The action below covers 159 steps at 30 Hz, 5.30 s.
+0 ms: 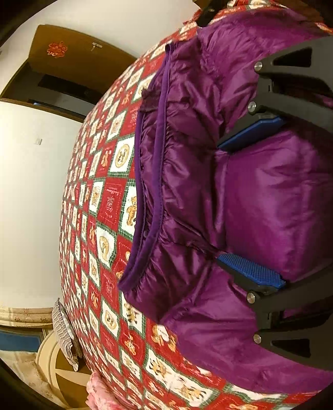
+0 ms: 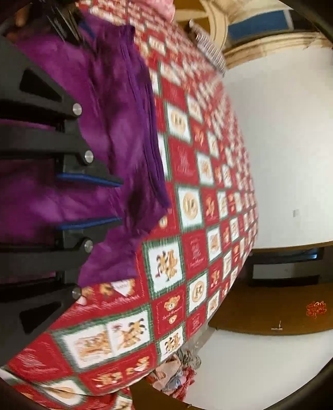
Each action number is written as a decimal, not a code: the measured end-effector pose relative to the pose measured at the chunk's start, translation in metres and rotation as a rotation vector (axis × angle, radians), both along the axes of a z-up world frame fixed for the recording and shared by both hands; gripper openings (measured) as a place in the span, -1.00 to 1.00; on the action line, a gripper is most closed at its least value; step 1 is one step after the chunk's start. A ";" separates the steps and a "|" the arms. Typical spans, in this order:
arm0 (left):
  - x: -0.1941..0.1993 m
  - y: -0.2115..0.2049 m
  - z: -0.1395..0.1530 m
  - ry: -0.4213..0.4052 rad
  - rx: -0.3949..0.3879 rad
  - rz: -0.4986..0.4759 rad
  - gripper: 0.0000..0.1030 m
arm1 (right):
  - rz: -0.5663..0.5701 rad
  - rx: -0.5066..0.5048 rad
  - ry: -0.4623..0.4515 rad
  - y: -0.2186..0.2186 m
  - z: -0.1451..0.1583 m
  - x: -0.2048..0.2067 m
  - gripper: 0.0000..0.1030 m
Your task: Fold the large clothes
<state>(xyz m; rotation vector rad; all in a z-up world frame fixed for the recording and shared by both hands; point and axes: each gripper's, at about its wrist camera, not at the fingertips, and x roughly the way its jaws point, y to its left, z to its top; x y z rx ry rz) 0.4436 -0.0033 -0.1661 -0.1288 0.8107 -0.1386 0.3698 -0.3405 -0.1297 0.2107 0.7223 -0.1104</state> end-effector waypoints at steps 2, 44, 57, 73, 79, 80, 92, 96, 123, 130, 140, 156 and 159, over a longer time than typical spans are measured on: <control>-0.011 0.002 0.004 -0.011 -0.004 -0.004 0.60 | 0.041 -0.001 -0.018 0.020 0.004 -0.013 -0.51; -0.104 0.117 -0.027 -0.033 -0.493 0.185 0.72 | 0.284 -0.008 -0.024 0.141 -0.045 -0.037 -0.51; -0.142 0.135 -0.026 -0.096 -0.433 0.333 0.72 | 0.289 0.010 -0.032 0.137 -0.050 -0.044 -0.51; -0.105 0.078 0.008 -0.125 -0.534 0.007 -0.47 | 0.293 0.062 -0.005 0.129 -0.050 -0.038 -0.50; -0.122 0.074 0.057 -0.206 -0.453 -0.096 -0.53 | 0.318 0.261 0.058 0.140 -0.046 -0.039 -0.45; -0.128 0.075 0.069 -0.233 -0.427 -0.116 -0.53 | 0.351 0.295 0.068 0.151 -0.045 -0.040 -0.45; -0.164 0.035 0.100 -0.355 -0.021 -0.242 -0.53 | 0.606 0.568 0.122 0.205 -0.035 -0.053 -0.51; -0.169 -0.002 0.089 -0.376 0.085 -0.319 -0.53 | 0.510 0.519 0.044 0.155 -0.019 -0.072 -0.51; -0.195 -0.094 0.004 -0.270 0.239 -0.687 -0.53 | 0.331 0.257 -0.087 0.063 0.028 -0.099 -0.51; -0.210 -0.092 0.006 -0.310 0.302 -0.705 -0.48 | 0.286 0.250 0.057 0.055 -0.018 -0.087 -0.70; -0.256 -0.093 -0.001 -0.434 0.589 -0.775 -0.42 | 0.327 0.282 0.110 0.043 -0.036 -0.081 -0.76; -0.309 -0.130 -0.001 -0.618 0.625 -1.076 0.13 | 0.485 0.294 0.220 0.024 -0.035 -0.072 -0.76; -0.320 -0.112 0.004 -0.601 0.604 -1.110 0.16 | 0.487 0.266 0.227 0.022 -0.037 -0.073 -0.77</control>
